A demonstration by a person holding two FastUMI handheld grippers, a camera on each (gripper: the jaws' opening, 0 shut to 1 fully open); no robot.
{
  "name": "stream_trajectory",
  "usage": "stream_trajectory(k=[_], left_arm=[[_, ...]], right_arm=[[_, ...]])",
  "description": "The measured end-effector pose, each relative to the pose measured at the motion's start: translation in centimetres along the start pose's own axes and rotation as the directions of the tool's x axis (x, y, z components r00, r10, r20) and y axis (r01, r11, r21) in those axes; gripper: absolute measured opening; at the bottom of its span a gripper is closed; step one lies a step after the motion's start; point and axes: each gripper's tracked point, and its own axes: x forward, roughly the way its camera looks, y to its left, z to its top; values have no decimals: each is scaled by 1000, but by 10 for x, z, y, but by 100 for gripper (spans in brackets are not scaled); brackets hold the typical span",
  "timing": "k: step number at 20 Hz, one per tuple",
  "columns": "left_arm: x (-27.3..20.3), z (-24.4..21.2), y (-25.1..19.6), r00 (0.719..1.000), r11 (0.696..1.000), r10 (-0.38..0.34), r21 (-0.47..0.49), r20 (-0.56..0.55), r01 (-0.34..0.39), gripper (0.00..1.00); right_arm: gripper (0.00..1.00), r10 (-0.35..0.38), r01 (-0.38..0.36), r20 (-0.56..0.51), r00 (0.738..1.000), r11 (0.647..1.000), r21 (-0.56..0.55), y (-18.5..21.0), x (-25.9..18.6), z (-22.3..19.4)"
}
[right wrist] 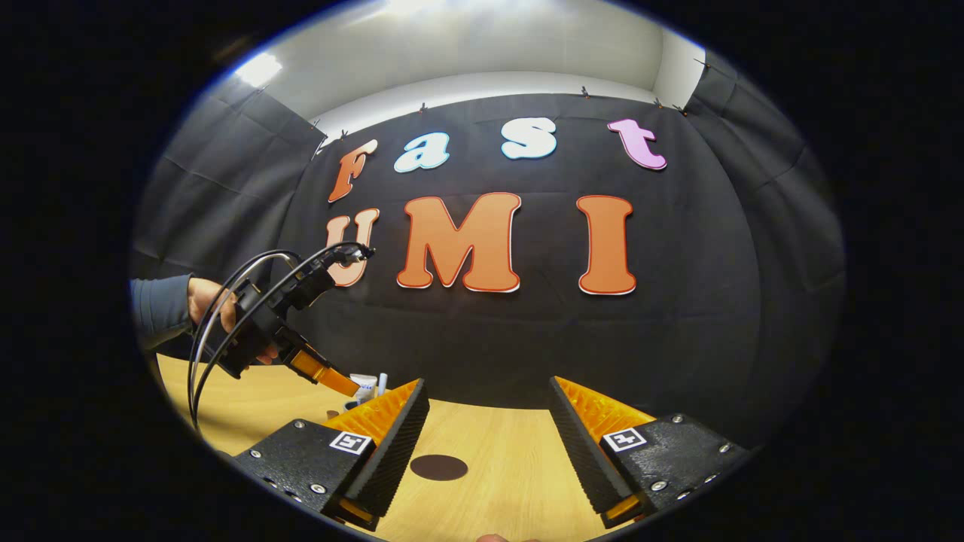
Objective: Put the toothbrush and toothpaste on the desktop into the cup, then pick up the cup and place it on the coaster on the desktop.
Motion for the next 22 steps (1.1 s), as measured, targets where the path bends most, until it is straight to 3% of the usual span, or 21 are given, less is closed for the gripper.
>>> stream_trajectory(k=[8,10,12,14,22], left_arm=[[1,-18,2,968,999,-32,-18,-251,28,99],[-1,-9,0,969,1000,-12,14,-249,16,99],[-6,-6,-4,961,1000,-1,24,-275,8,90],[-2,-8,-4,958,1000,3,20,-286,3,88],[20,-31,1,923,999,22,37,-384,-8,88]], right_arm=[[96,-14,13,-36,999,1000,-6,-15,-15,-19],[96,-15,15,-43,999,1000,6,-16,-15,-23],[96,-7,8,-61,998,1000,14,-15,-14,-29],[97,0,1,-60,998,1000,8,-14,-15,-31],[97,11,-10,-53,999,1000,14,-11,-18,-30]])
